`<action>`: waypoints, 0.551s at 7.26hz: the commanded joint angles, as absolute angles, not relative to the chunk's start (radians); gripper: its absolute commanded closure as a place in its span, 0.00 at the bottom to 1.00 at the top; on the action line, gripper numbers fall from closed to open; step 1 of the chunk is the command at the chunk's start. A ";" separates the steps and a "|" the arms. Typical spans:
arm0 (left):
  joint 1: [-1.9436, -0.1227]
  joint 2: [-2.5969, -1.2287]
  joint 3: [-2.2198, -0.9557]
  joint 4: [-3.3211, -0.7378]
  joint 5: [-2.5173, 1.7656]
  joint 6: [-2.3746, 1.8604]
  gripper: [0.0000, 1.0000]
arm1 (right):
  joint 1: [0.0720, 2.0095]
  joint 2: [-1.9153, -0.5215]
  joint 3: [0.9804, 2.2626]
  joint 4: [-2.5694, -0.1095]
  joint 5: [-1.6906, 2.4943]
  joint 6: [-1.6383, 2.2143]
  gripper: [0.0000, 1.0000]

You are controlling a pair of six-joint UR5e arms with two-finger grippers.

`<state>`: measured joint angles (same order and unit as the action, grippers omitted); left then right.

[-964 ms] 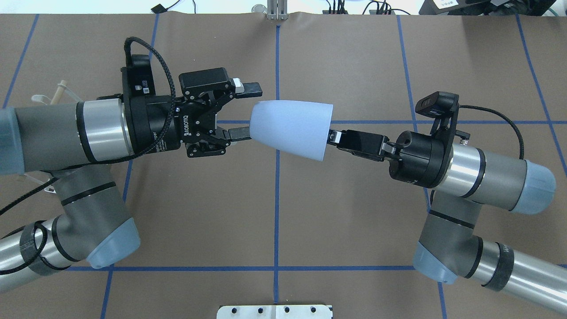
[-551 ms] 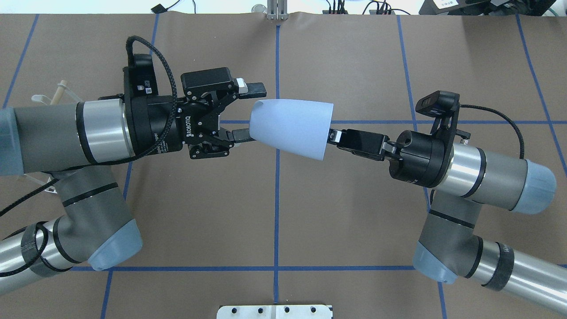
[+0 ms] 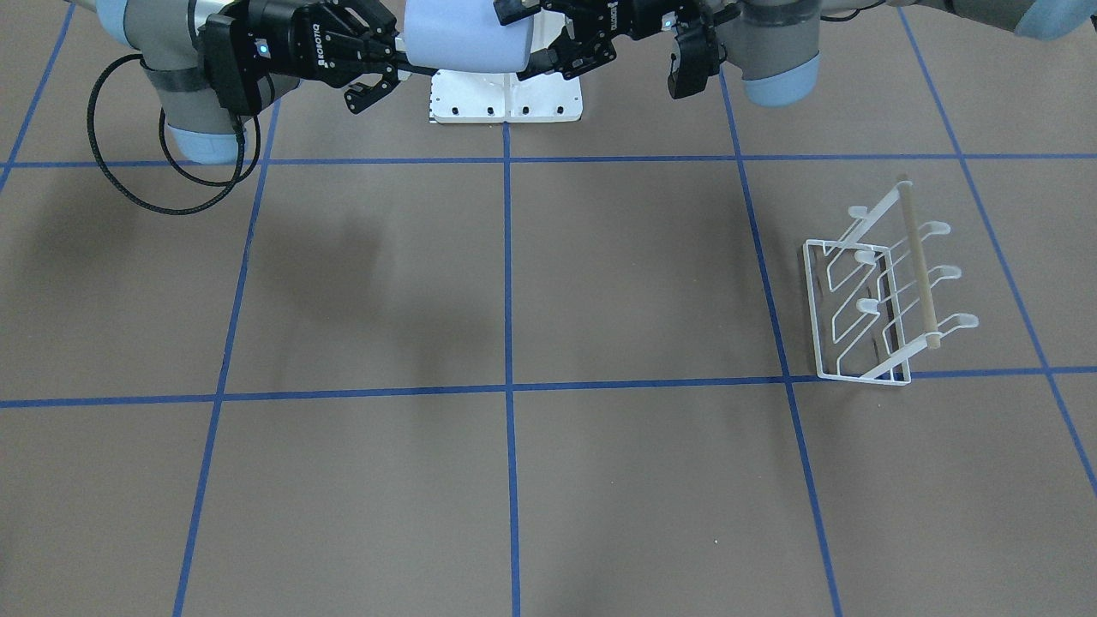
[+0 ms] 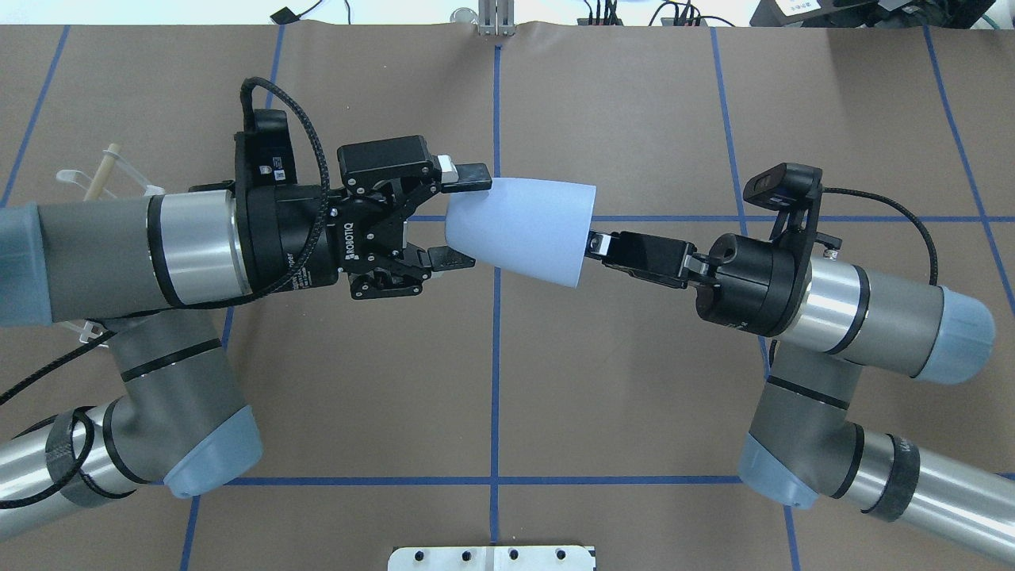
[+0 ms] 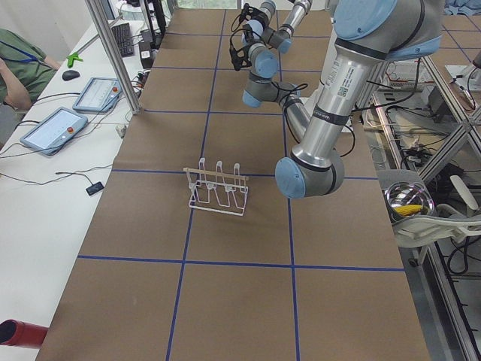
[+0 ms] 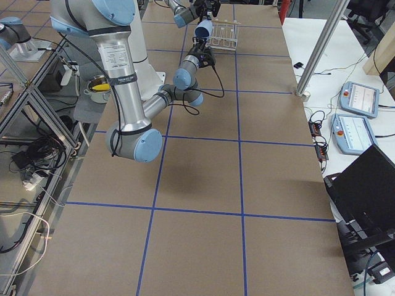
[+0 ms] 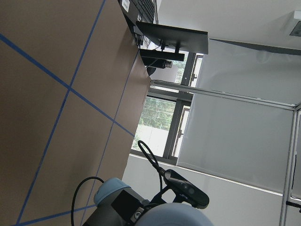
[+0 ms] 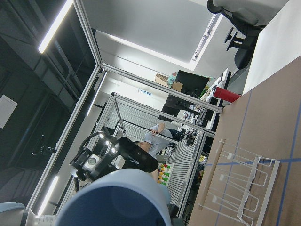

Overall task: Hang cup on cup holder
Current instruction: 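Close the left gripper on the cup's base held out by the right gripper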

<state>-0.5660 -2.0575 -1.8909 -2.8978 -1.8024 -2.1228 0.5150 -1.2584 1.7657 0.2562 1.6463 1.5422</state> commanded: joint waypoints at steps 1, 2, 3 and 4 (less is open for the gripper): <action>-0.561 -2.056 -1.898 -2.898 -1.804 -2.122 0.02 | 0.515 -1.259 1.764 0.256 1.646 1.542 1.00; -0.561 -2.056 -1.898 -2.898 -1.804 -2.121 0.04 | 0.515 -1.259 1.764 0.256 1.646 1.542 1.00; -0.561 -2.056 -1.902 -2.899 -1.804 -2.121 0.58 | 0.515 -1.259 1.763 0.258 1.649 1.543 1.00; -0.560 -2.051 -1.895 -2.898 -1.805 -2.120 1.00 | 0.514 -1.258 1.767 0.258 1.648 1.543 0.01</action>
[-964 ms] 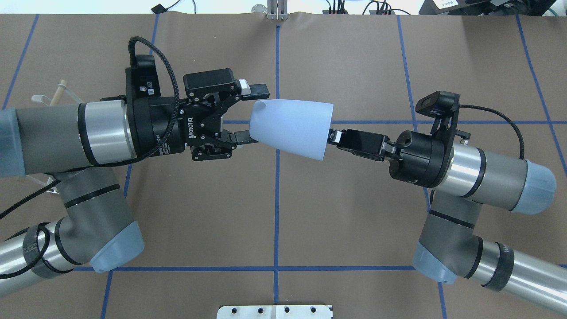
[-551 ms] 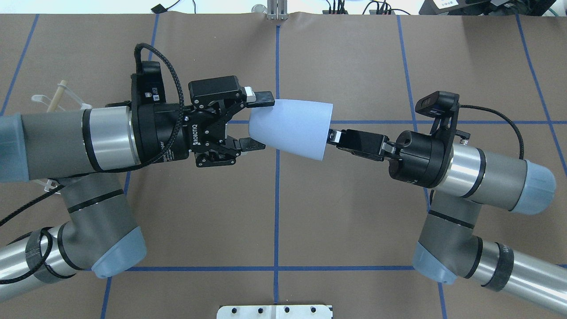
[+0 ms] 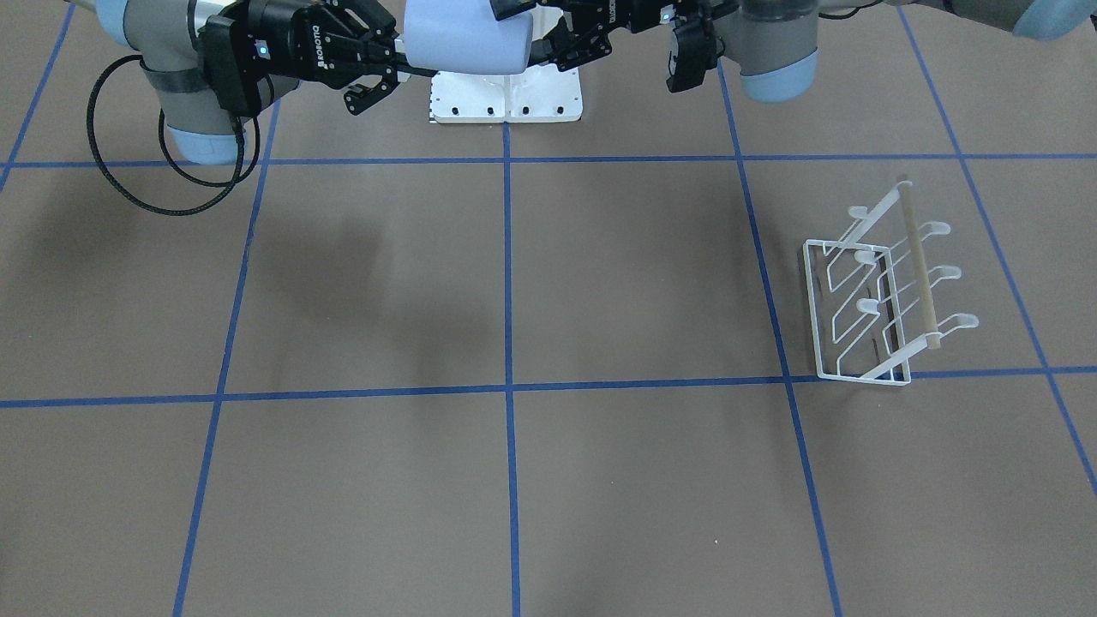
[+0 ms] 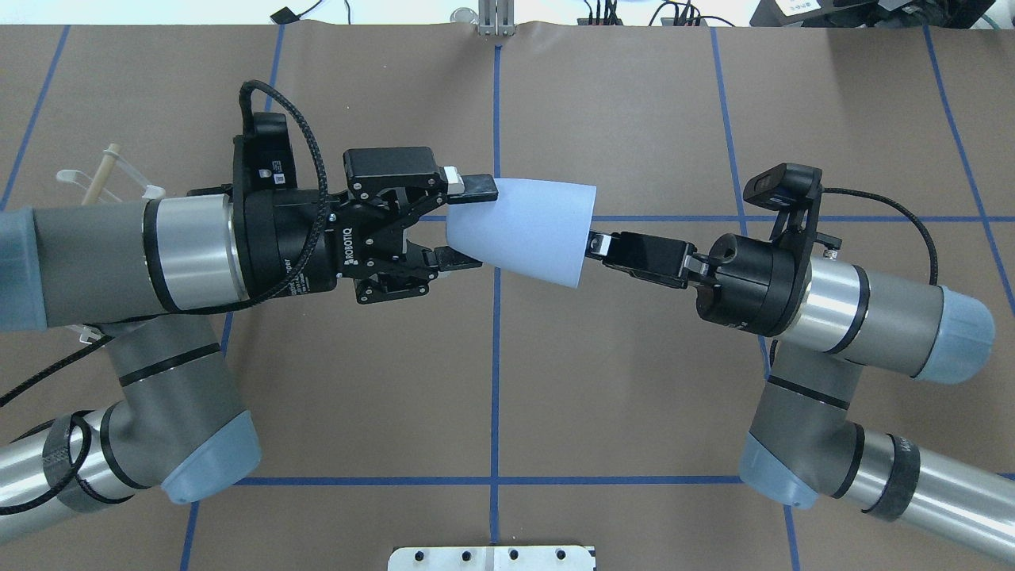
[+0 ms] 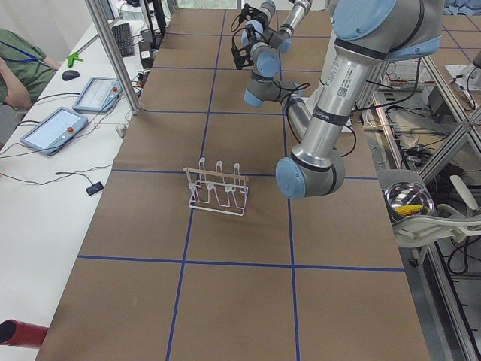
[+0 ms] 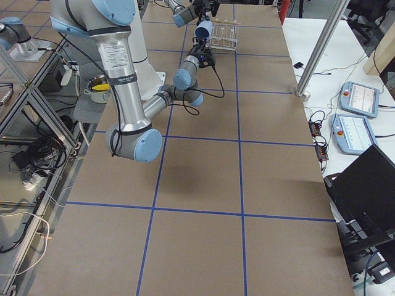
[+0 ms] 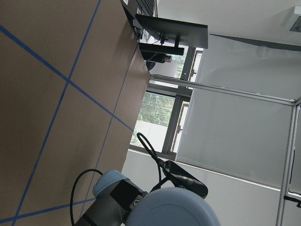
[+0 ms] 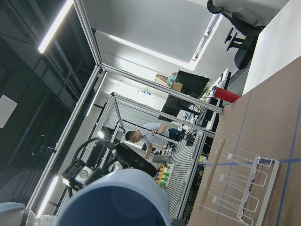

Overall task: Hang cup on cup holder
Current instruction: 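Close the left gripper on the cup's base held out by the right gripper, then open and withdraw the right gripper while the left gripper pulls the cup away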

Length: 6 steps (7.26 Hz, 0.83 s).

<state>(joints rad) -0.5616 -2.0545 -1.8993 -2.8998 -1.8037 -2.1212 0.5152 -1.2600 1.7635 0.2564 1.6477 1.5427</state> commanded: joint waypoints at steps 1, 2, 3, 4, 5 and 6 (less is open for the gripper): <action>-0.560 -2.048 -1.896 -2.898 -1.812 -2.118 1.00 | 0.509 -1.259 1.788 0.258 1.637 1.554 0.00; -0.561 -2.045 -1.898 -2.899 -1.859 -2.115 1.00 | 0.509 -1.262 1.796 0.258 1.637 1.555 0.00; -0.564 -2.042 -1.896 -2.901 -1.870 -2.108 1.00 | 0.511 -1.269 1.804 0.258 1.637 1.555 0.00; -0.571 -2.042 -1.896 -2.899 -1.870 -2.106 1.00 | 0.512 -1.275 1.802 0.256 1.637 1.552 0.00; -0.577 -2.042 -1.898 -2.901 -1.870 -2.100 1.00 | 0.515 -1.301 1.801 0.256 1.638 1.545 0.00; -0.589 -2.042 -1.898 -2.899 -1.870 -2.100 1.00 | 0.532 -1.340 1.799 0.258 1.643 1.540 0.00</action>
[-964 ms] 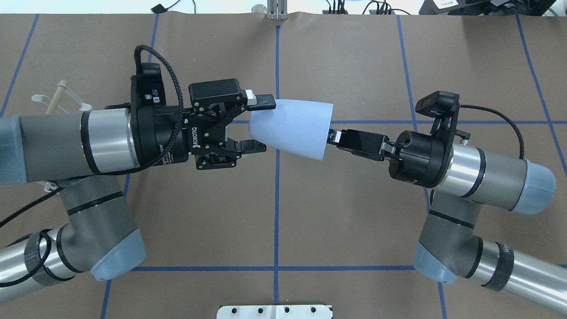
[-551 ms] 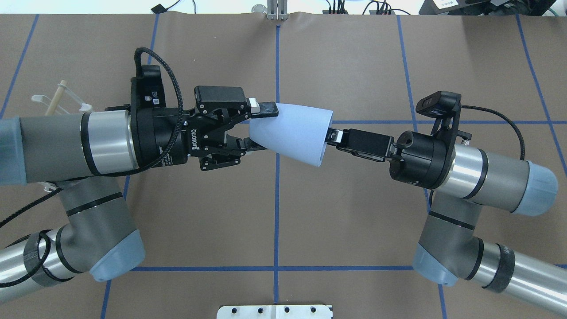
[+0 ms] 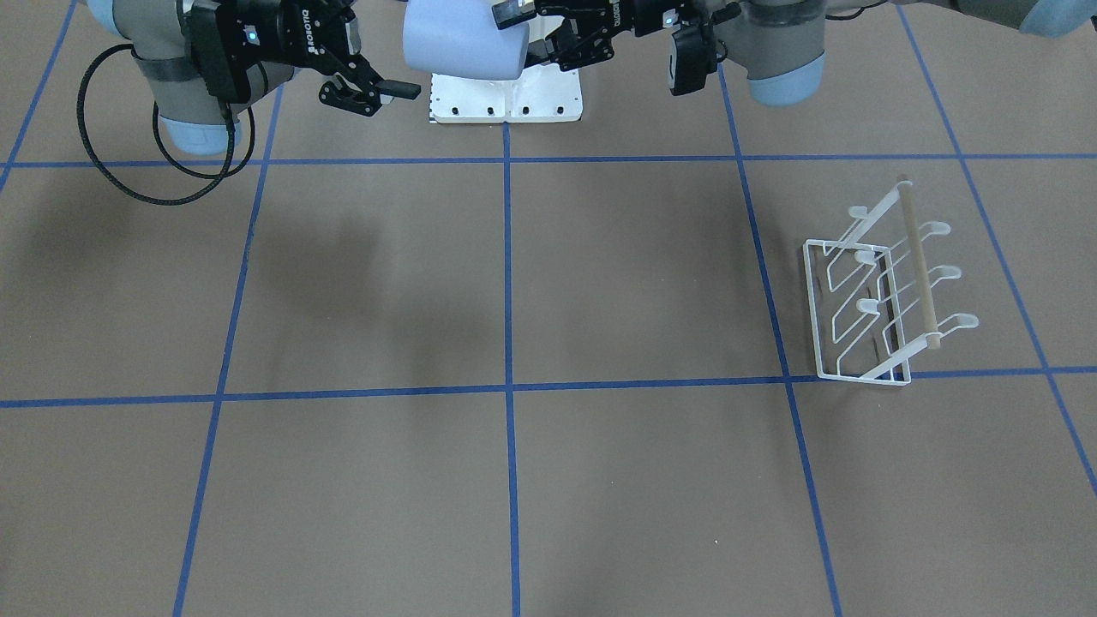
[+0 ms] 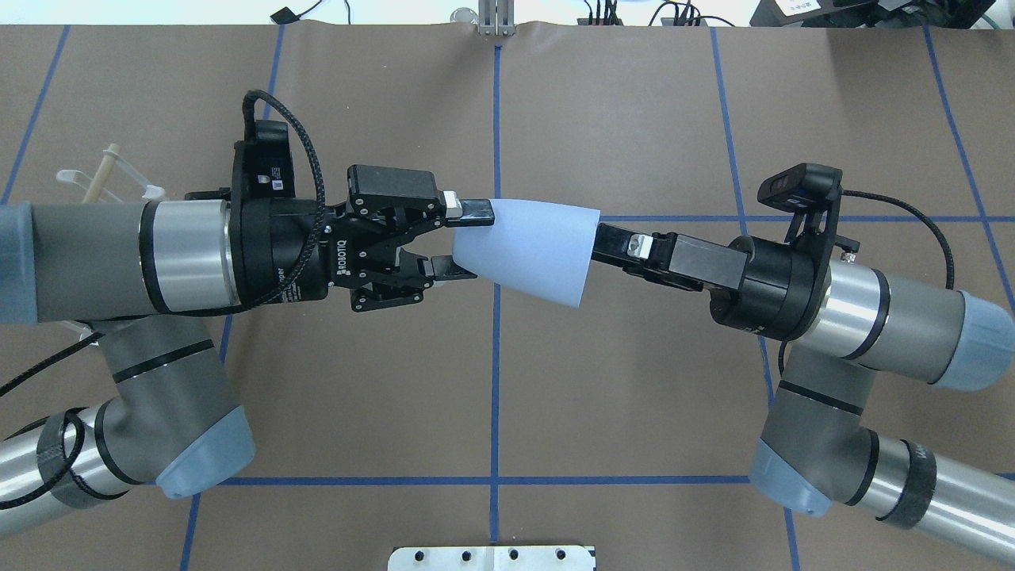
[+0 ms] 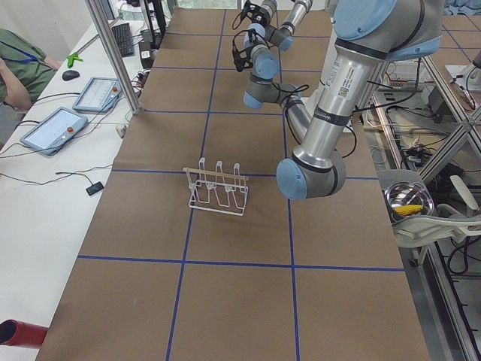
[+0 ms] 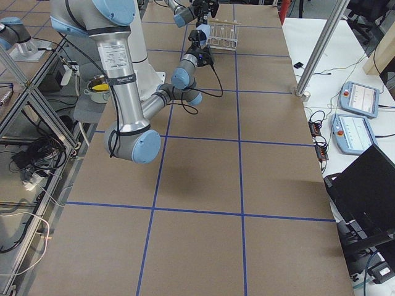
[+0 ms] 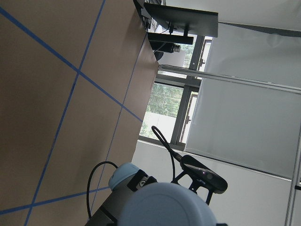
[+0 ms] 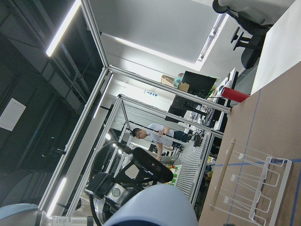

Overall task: Hang cup on cup holder
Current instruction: 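Open and withdraw the right gripper while the left gripper pulls the cup away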

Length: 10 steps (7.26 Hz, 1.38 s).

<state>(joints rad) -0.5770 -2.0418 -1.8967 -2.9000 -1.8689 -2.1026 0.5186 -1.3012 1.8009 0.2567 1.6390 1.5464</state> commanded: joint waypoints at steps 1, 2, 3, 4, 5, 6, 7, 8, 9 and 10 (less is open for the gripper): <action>-0.607 -2.042 -1.894 -2.898 -1.868 -2.095 1.00 | 0.557 -1.363 1.795 0.258 1.644 1.540 0.00; -0.609 -2.042 -1.894 -2.898 -1.870 -2.095 1.00 | 0.561 -1.365 1.792 0.259 1.644 1.540 0.00; -0.617 -2.042 -1.894 -2.896 -1.870 -2.095 1.00 | 0.564 -1.373 1.792 0.258 1.646 1.540 0.00; -0.636 -2.042 -1.894 -2.893 -1.871 -2.095 1.00 | 0.586 -1.402 1.792 0.259 1.649 1.540 0.00; -0.684 -2.028 -1.884 -2.889 -1.893 -2.094 1.00 | 0.642 -1.432 1.787 0.252 1.698 1.540 0.00; -0.756 -2.025 -1.858 -2.884 -1.975 -2.056 1.00 | 0.734 -1.446 1.748 0.245 1.771 1.540 0.00; -0.800 -2.016 -1.844 -2.878 -2.018 -2.002 1.00 | 0.805 -1.445 1.680 0.245 1.811 1.540 0.00; -0.840 -1.997 -1.836 -2.850 -2.034 -1.993 1.00 | 0.871 -1.443 1.613 0.226 1.830 1.539 0.00; -0.885 -1.996 -1.824 -2.786 -2.101 -1.902 1.00 | 0.984 -1.436 1.576 0.107 1.930 1.514 0.00; -0.928 -1.996 -1.831 -2.673 -2.161 -1.768 1.00 | 1.082 -1.422 1.578 -0.069 2.060 1.324 0.00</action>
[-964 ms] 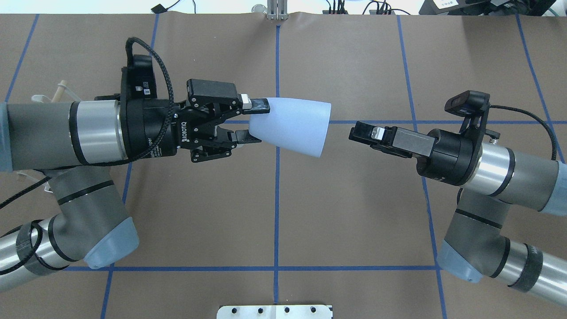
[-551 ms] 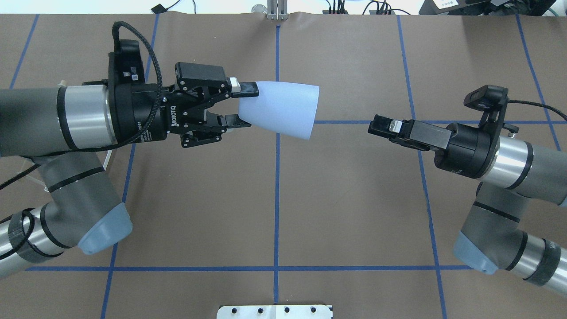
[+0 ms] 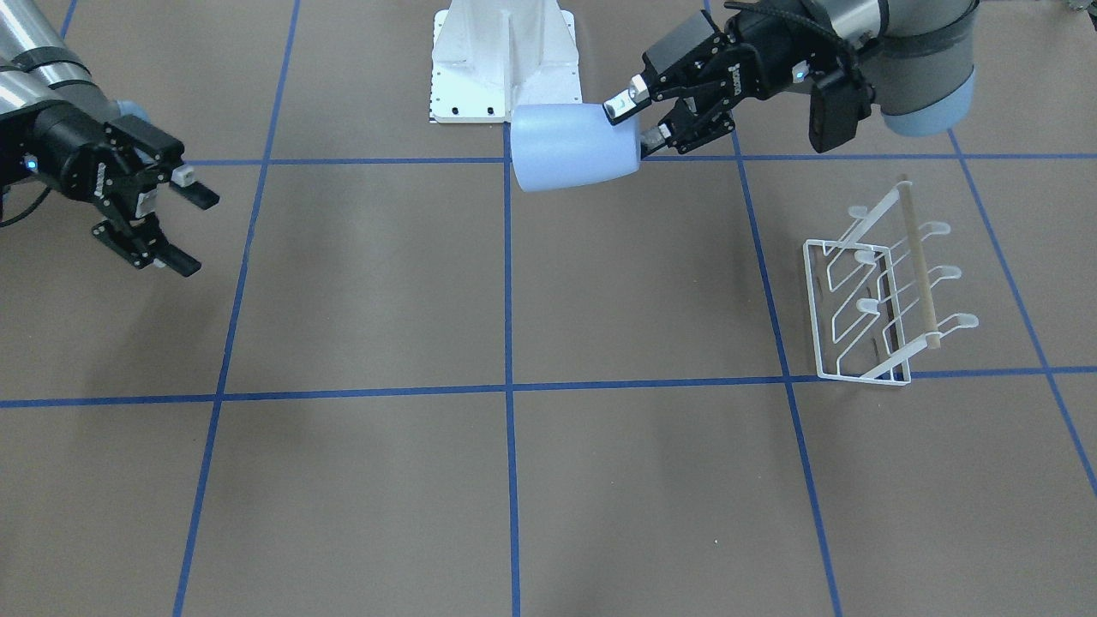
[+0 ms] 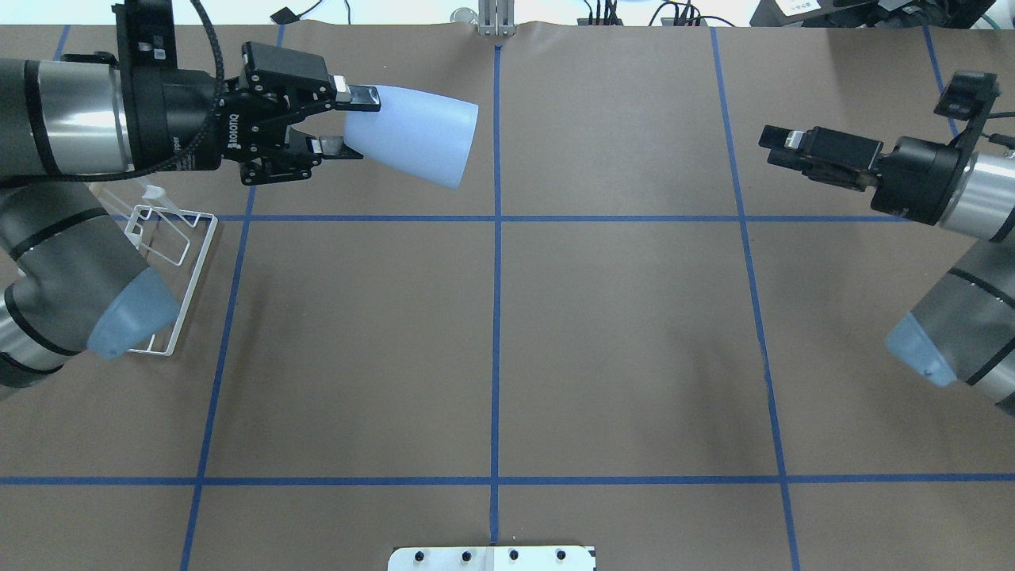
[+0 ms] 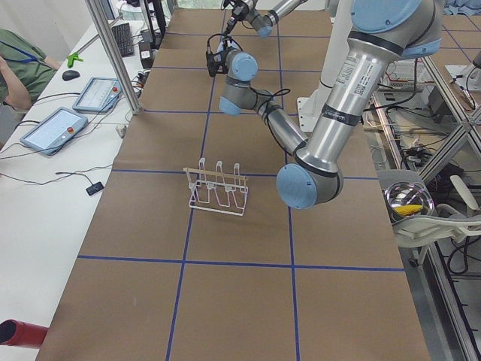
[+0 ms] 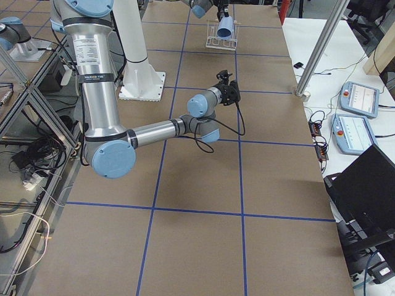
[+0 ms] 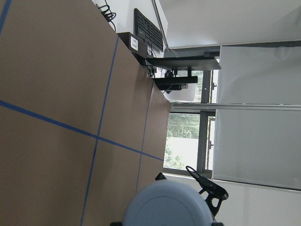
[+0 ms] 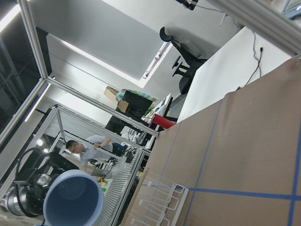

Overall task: Hang cup on cup holder
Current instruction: 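Carry the cup with the left gripper above the rack's wooden peg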

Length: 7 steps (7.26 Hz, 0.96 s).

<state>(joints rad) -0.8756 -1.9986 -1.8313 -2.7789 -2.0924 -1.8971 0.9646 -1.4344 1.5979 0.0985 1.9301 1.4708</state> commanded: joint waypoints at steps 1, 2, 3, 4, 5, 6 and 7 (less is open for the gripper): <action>-0.984 -1.996 -1.841 -2.558 -2.202 -1.678 1.00 | 1.150 -1.427 1.582 -0.227 2.136 1.119 0.00; -1.027 -1.987 -1.850 -2.471 -2.226 -1.563 1.00 | 1.236 -1.430 1.583 -0.385 2.199 0.988 0.00; -1.075 -1.973 -1.864 -2.380 -2.249 -1.442 1.00 | 1.308 -1.430 1.585 -0.549 2.264 0.781 0.00; -1.121 -1.951 -1.882 -2.271 -2.266 -1.281 1.00 | 1.362 -1.428 1.586 -0.716 2.281 0.576 0.00; -1.164 -1.931 -1.914 -2.126 -2.264 -1.102 1.00 | 1.403 -1.430 1.586 -0.858 2.281 0.387 0.00; -1.198 -1.921 -1.961 -1.970 -2.263 -0.950 1.00 | 1.439 -1.430 1.592 -1.015 2.281 0.274 0.00; -1.227 -1.921 -2.009 -1.825 -2.255 -0.827 1.00 | 1.451 -1.428 1.598 -1.170 2.289 0.179 0.00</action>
<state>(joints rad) -1.1876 -1.9271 -1.9548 -2.0020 -2.2603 -0.9919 1.4227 -1.4292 1.5918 -0.9806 2.2813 0.3172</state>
